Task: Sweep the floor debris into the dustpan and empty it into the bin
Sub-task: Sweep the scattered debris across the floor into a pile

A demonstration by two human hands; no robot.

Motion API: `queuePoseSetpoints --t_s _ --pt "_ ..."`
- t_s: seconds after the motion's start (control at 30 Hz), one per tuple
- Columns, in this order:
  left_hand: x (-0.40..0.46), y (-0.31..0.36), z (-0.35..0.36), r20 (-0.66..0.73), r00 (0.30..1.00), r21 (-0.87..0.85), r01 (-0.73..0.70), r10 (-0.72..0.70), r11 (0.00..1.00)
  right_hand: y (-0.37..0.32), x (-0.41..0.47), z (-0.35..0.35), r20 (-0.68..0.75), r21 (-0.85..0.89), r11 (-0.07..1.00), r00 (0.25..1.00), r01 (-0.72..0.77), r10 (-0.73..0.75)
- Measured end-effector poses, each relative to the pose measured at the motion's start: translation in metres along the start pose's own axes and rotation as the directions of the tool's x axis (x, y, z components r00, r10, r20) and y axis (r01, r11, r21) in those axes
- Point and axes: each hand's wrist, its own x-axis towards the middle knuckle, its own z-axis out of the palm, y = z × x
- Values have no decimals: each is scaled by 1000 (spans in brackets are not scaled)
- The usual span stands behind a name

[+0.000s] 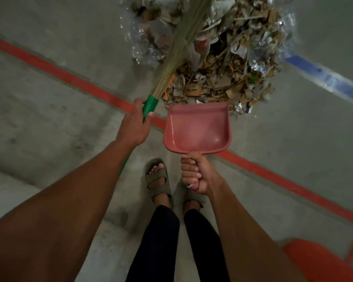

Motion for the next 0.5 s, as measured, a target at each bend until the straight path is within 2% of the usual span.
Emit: queuePoseSetpoints --t_s 0.13,0.3,0.5 --pt "17 -16 12 -3 998 67 -59 59 996 18 31 -21 21 45 998 999 -39 38" --pt "39 -32 22 -15 988 6 -153 153 988 31 61 -29 9 56 996 998 -63 63" --pt "61 -52 35 -20 978 22 -207 208 978 33 95 -55 12 187 980 998 -60 59"
